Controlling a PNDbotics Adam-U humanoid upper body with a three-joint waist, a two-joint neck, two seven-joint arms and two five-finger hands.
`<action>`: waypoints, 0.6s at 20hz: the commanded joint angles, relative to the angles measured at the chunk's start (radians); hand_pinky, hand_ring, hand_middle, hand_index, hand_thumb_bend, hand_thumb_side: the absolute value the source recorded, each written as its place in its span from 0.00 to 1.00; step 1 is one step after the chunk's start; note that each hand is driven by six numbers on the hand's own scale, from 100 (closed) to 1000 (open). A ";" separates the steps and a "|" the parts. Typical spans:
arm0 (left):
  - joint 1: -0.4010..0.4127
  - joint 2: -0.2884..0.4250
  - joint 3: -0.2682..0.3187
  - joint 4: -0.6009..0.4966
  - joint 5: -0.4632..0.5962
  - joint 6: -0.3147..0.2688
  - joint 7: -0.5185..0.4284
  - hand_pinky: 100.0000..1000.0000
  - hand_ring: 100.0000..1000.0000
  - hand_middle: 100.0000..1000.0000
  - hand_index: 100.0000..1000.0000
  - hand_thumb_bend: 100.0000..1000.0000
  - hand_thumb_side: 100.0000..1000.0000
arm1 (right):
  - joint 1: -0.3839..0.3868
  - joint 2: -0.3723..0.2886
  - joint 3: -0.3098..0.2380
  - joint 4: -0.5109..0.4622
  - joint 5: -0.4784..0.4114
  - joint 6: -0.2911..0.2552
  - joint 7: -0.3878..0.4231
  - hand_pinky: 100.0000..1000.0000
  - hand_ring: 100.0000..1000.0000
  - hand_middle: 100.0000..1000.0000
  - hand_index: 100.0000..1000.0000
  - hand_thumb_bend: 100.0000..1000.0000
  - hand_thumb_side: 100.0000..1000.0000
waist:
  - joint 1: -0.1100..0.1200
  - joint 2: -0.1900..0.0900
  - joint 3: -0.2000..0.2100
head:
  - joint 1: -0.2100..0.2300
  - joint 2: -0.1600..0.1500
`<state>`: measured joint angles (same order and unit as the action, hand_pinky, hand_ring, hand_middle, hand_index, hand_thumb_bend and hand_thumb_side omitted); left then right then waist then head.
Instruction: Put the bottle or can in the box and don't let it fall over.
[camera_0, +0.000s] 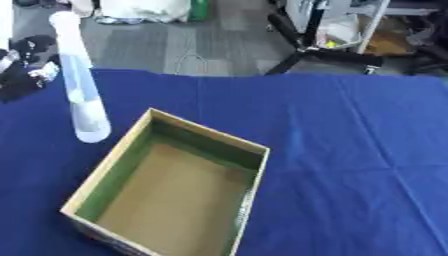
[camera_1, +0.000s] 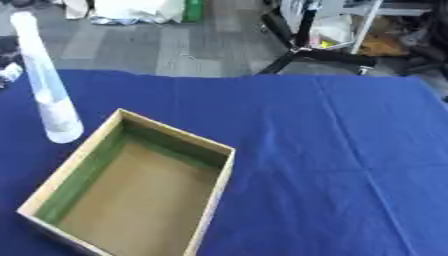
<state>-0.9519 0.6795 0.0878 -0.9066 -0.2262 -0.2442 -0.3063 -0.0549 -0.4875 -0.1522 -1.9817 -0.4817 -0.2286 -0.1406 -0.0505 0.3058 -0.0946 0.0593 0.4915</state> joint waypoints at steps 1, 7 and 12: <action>-0.029 0.049 -0.002 -0.009 0.024 0.004 -0.049 1.00 1.00 0.96 0.92 0.00 0.58 | -0.001 -0.023 -0.008 -0.018 -0.006 -0.001 0.000 0.95 1.00 1.00 1.00 0.00 0.46 | 0.004 -0.030 0.002 | 0.002 0.006; -0.037 0.056 -0.007 -0.009 0.053 0.020 -0.106 1.00 1.00 0.97 0.92 0.00 0.58 | 0.005 -0.026 -0.010 -0.018 -0.009 -0.001 -0.002 0.95 1.00 1.00 1.00 0.00 0.46 | 0.006 -0.038 0.006 | 0.017 0.007; -0.032 0.061 -0.016 -0.027 0.078 0.025 -0.120 1.00 1.00 0.97 0.92 0.00 0.57 | 0.008 -0.029 -0.010 -0.018 -0.011 0.002 -0.003 0.95 1.00 1.00 1.00 0.00 0.47 | 0.008 -0.046 0.012 | 0.017 0.014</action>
<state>-0.9618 0.6974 0.0718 -0.9116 -0.1599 -0.2191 -0.4204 -0.0431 -0.4879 -0.1529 -1.9817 -0.4891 -0.2279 -0.1419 -0.0459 0.2829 -0.0822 0.0745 0.5010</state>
